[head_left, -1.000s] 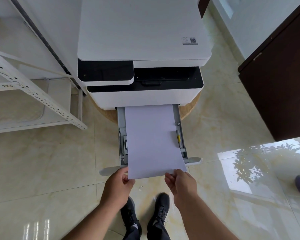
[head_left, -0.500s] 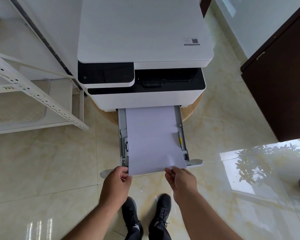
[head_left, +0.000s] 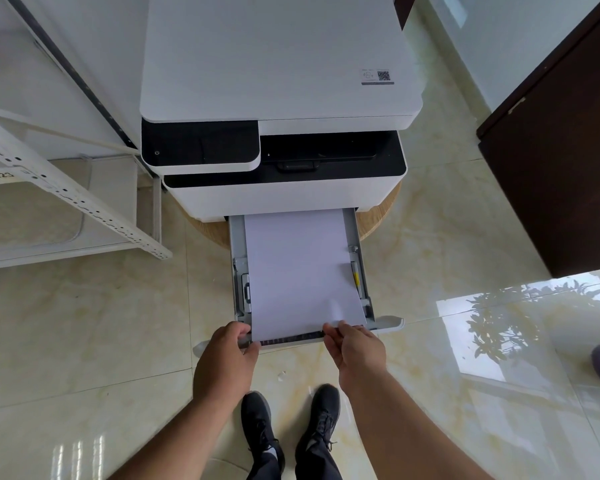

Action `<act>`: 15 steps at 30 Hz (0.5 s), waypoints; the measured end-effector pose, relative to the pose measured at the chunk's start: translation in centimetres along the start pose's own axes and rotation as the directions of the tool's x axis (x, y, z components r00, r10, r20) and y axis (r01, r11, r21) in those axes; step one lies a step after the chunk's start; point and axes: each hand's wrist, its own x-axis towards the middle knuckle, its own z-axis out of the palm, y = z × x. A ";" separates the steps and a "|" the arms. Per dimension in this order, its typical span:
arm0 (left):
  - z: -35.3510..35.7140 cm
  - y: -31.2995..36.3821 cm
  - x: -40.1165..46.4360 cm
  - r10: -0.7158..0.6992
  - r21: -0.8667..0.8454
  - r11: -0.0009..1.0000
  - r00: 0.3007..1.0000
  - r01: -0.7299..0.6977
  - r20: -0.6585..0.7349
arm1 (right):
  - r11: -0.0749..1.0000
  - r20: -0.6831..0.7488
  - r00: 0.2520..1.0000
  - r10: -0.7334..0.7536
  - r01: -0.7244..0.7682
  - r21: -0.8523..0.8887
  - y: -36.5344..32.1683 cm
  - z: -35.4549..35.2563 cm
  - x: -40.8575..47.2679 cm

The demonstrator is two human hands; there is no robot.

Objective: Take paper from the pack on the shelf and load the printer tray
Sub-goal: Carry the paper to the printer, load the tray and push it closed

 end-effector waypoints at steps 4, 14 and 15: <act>0.1 0.1 0.2 0.008 0.022 1.000 1.000 -0.009 0.012 | 1.000 -0.004 1.000 0.001 -0.001 0.010 -0.2 0.6 0.1; -0.1 -0.3 0.1 0.029 0.019 0.999 0.999 -0.029 0.027 | 1.000 -0.025 1.000 -0.004 0.004 0.007 -0.7 1.8 0.5; -0.1 -0.2 0.1 0.033 0.022 0.999 0.999 -0.033 0.027 | 1.000 -0.028 1.000 -0.004 0.004 0.007 -0.6 1.8 0.6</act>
